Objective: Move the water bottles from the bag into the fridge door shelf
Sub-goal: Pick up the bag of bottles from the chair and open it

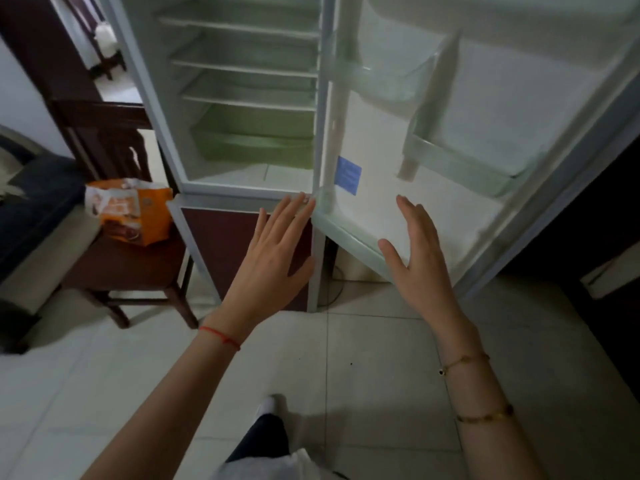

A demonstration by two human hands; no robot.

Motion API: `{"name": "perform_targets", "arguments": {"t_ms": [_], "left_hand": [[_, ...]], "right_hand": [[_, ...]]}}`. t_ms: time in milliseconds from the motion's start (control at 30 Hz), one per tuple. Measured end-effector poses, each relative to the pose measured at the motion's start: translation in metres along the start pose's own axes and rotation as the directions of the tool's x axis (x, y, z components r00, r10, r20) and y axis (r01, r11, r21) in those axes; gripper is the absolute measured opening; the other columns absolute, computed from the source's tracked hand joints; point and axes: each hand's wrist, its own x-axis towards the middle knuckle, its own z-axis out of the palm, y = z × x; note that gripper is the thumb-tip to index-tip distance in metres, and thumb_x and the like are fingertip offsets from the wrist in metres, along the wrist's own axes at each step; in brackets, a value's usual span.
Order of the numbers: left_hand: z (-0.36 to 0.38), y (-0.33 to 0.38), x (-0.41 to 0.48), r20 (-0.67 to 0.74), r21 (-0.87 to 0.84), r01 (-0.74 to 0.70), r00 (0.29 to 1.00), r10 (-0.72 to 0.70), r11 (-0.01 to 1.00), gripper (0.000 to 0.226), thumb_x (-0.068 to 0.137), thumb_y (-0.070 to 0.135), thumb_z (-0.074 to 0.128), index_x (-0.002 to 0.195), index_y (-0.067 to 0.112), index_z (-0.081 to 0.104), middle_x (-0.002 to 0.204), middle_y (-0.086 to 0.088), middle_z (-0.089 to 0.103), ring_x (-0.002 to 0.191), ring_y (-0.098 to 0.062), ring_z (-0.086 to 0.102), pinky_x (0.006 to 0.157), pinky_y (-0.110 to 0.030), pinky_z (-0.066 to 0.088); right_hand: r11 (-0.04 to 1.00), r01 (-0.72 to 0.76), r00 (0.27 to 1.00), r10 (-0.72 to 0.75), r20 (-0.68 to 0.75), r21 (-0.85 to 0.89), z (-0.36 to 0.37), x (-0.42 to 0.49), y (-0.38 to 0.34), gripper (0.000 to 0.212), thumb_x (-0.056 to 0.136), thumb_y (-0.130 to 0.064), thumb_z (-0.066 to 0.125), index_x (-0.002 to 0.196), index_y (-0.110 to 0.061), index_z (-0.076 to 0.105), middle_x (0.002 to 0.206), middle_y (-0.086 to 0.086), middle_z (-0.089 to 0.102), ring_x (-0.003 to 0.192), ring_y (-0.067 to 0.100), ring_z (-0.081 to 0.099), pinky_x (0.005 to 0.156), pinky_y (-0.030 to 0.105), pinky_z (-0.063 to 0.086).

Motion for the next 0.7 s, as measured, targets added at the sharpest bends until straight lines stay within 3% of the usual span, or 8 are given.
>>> {"name": "perform_targets", "arguments": {"t_ms": [133, 267, 500, 700], "left_hand": [[-0.018, -0.023, -0.026, -0.018, -0.006, 0.112, 0.994, -0.112, 0.994, 0.074, 0.095, 0.032, 0.054, 0.157, 0.021, 0.015, 0.165, 0.003, 0.012, 0.154, -0.013, 0.002, 0.124, -0.047, 0.01], [-0.036, -0.045, -0.052, -0.053, -0.03, 0.209, 0.976, -0.211, 0.977, 0.073, 0.094, 0.03, 0.055, 0.157, 0.021, 0.018, 0.165, 0.003, 0.014, 0.153, -0.012, 0.004, 0.124, -0.046, 0.01], [-0.064, -0.092, -0.095, -0.066, 0.014, 0.405, 0.913, -0.404, 0.914, 0.073, 0.095, 0.033, 0.053, 0.157, 0.022, 0.016, 0.165, 0.003, 0.011, 0.153, -0.013, 0.003, 0.125, -0.044, 0.006], [-0.093, -0.146, -0.118, -0.064, 0.03, 0.516, 0.856, -0.513, 0.856, 0.071, 0.092, 0.036, 0.047, 0.156, 0.022, 0.019, 0.164, 0.001, 0.016, 0.153, -0.016, 0.007, 0.121, -0.053, 0.018]], "right_hand": [[0.998, -0.004, 0.994, -0.003, 0.109, 0.058, 0.028, 0.003, -0.019, 0.062, 0.098, -0.028, 0.051, 0.152, -0.024, 0.022, 0.16, -0.007, 0.021, 0.15, 0.012, 0.009, 0.116, 0.024, 0.012], [0.995, 0.023, 0.976, -0.045, 0.212, 0.102, 0.063, 0.008, -0.031, 0.064, 0.096, -0.031, 0.053, 0.152, -0.02, 0.024, 0.159, -0.001, 0.024, 0.149, 0.016, 0.014, 0.121, 0.035, 0.018], [0.984, 0.063, 0.927, -0.121, 0.356, 0.168, 0.129, 0.025, -0.062, 0.065, 0.096, -0.036, 0.054, 0.152, -0.03, 0.021, 0.159, -0.003, 0.023, 0.149, 0.013, 0.016, 0.12, 0.039, 0.023], [0.977, 0.056, 0.887, -0.142, 0.439, 0.204, 0.19, 0.043, -0.102, 0.064, 0.096, -0.037, 0.053, 0.151, -0.032, 0.022, 0.16, -0.004, 0.021, 0.15, 0.009, 0.007, 0.113, 0.025, 0.017]]}}
